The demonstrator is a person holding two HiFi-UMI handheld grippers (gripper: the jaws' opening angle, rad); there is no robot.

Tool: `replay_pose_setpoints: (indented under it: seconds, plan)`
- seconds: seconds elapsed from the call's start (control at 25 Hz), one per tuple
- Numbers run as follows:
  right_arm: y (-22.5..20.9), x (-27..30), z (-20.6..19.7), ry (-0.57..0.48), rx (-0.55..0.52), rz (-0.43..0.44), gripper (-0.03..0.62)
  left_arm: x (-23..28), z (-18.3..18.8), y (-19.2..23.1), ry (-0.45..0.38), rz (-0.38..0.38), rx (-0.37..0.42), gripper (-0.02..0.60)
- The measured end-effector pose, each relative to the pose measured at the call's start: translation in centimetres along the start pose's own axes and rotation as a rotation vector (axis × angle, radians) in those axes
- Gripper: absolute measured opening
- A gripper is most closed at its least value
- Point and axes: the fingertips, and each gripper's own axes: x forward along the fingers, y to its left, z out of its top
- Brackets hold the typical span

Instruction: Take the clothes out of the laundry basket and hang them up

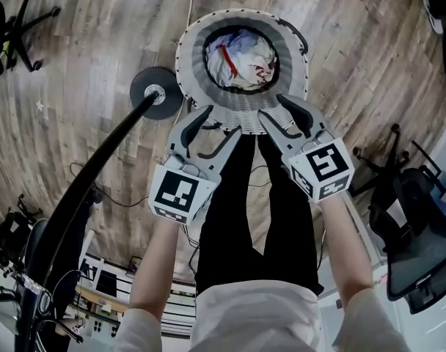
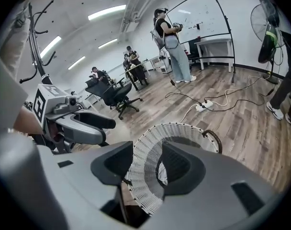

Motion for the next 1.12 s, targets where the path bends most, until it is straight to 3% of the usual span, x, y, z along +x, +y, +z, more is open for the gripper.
replay_pose_setpoints:
  seconds: [0.2,0.56,1.12]
  plan:
    - [-1.1,2.5,-1.7,0.038,0.011,0.002,0.196,1.9,-2.0,1.2,0.011,-0.005,-0.021,0.242]
    - [-4.3,7.5,-5.5,0.122,0.008,0.005,0.196,5.2,-3.6,4.4,-0.015,0.079,-0.044,0.241]
    - [-7.1,17.7,-10.6,0.203,-0.086,0.118,0.198,7.9,-6.4,6.1,0.032,0.122,-0.025,0.241]
